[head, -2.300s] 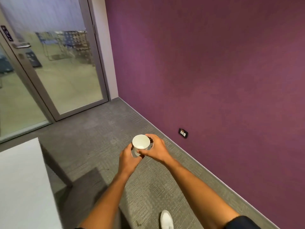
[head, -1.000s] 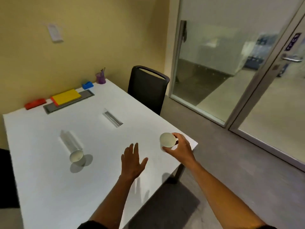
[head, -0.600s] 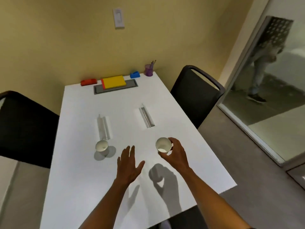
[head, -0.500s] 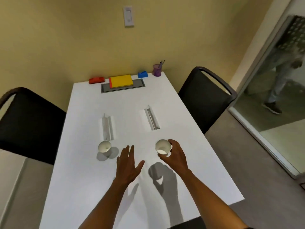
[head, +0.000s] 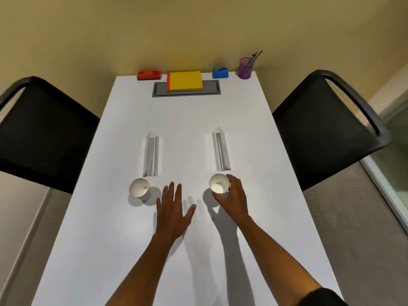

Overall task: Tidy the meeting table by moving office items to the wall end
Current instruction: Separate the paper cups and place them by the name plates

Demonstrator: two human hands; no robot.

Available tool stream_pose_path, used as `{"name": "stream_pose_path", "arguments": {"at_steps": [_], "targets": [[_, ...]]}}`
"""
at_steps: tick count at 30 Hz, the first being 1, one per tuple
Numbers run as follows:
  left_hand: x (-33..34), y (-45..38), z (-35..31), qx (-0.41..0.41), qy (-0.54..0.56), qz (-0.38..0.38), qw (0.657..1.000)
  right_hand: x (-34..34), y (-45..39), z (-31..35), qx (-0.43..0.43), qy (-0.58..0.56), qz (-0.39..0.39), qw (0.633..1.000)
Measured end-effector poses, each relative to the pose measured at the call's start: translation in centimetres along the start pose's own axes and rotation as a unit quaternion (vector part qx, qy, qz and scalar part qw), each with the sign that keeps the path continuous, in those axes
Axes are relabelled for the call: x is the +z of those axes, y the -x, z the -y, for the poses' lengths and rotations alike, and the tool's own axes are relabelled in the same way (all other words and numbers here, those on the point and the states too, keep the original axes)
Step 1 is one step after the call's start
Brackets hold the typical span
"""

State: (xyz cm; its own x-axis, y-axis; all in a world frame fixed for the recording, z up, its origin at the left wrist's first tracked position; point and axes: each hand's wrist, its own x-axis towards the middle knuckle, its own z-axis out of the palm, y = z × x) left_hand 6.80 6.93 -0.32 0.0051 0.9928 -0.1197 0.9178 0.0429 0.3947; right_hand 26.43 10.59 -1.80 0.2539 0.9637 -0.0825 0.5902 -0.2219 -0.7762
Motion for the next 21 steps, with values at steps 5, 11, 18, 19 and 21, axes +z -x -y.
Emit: {"name": "stream_pose_path", "arguments": {"at_steps": [5,11,18,19,21], "targets": [[1.3,-1.5,0.4,-0.015,0.006,0.002,1.000,1.5,-2.0,-1.0,0.005,-0.005,-0.006,1.000],[1.8,-1.9,0.7,-0.026,0.031,-0.010,0.999,2.0,-3.3,-1.6,0.011,-0.007,-0.019,1.000],[2.2,-2.2,0.8,-0.029,0.033,0.001,0.999,2.2,-3.7,-1.9,-0.005,0.013,-0.015,1.000],[2.3,-2.1,0.8,-0.028,0.033,0.001,0.999,2.1,-3.6,-2.0,-0.003,0.014,-0.008,1.000],[2.2,-1.9,0.6,-0.028,0.035,0.004,0.999,1.9,-3.5,-2.1,-0.002,0.010,-0.003,1.000]]}}
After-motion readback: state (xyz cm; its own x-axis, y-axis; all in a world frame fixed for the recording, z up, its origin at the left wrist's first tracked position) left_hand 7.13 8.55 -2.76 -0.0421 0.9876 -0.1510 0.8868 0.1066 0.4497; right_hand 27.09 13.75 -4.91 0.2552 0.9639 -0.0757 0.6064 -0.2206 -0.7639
